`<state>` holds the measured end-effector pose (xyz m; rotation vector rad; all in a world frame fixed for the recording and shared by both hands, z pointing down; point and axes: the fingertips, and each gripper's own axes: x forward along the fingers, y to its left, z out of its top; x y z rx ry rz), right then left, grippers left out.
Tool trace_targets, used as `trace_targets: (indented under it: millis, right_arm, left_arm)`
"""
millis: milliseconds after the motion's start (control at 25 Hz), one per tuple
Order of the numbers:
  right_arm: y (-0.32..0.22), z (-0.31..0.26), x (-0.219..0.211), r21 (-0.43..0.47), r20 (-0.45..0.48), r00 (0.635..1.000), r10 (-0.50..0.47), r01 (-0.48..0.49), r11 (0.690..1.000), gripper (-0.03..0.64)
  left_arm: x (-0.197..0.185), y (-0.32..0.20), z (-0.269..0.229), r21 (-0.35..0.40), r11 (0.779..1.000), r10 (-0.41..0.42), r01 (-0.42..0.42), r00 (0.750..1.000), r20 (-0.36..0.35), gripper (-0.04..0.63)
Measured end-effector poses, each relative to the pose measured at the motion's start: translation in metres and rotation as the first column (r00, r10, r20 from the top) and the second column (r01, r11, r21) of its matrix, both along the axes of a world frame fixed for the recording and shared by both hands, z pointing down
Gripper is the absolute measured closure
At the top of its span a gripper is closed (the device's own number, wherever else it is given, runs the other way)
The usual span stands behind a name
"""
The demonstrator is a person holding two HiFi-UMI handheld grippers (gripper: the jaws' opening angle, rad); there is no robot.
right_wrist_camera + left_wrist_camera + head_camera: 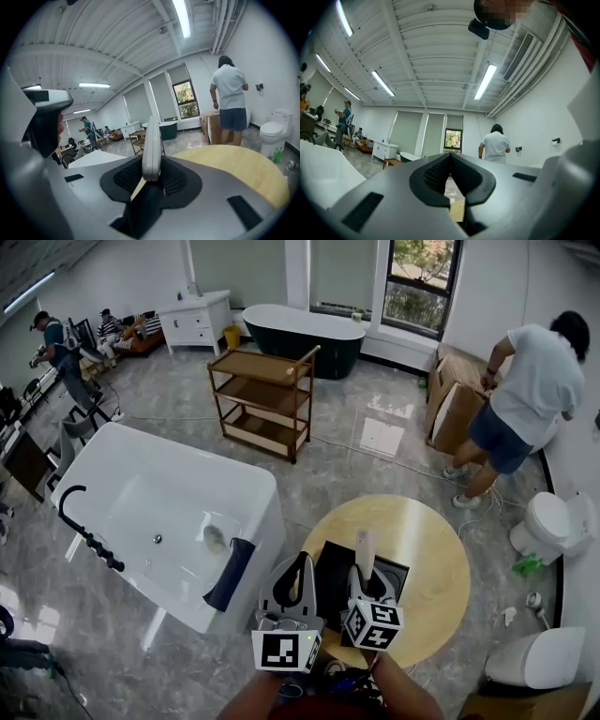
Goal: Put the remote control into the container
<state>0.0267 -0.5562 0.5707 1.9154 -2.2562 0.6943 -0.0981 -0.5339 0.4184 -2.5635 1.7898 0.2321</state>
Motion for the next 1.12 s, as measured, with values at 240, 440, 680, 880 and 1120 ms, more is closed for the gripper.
trace_targets:
  millis: [240, 440, 680, 880, 1120]
  right_arm:
    - [0.004, 0.046, -0.012, -0.149, -0.017, 0.999, -0.032, 0.029, 0.988, 0.486]
    - [0.004, 0.084, -0.022, -0.264, 0.002, 0.999, -0.036, 0.035, 0.964, 0.486]
    - [0.006, 0.116, -0.032, -0.420, 0.044, 0.999, 0.001, 0.018, 0.907, 0.486]
    - [0.010, 0.137, -0.048, -0.525, 0.101, 0.994, 0.050, 0.011, 0.851, 0.486]
    - [0.005, 0.160, -0.055, -0.618, 0.150, 0.975, 0.166, -0.039, 0.785, 0.486]
  left_arm:
    - [0.000, -0.001, 0.002, -0.005, 1.000, -0.015, 0.015, 1.000, -0.007, 0.580]
    - [-0.004, 0.002, 0.002, 0.005, 1.000, -0.030, 0.030, 1.000, -0.008, 0.580]
    - [-0.013, 0.004, -0.007, 0.039, 0.998, -0.056, 0.057, 0.998, -0.029, 0.580]
    - [-0.022, 0.006, 0.003, 0.010, 0.998, -0.062, 0.062, 0.998, 0.006, 0.580]
    - [-0.022, 0.004, 0.018, -0.026, 0.998, -0.048, 0.049, 0.997, 0.059, 0.580]
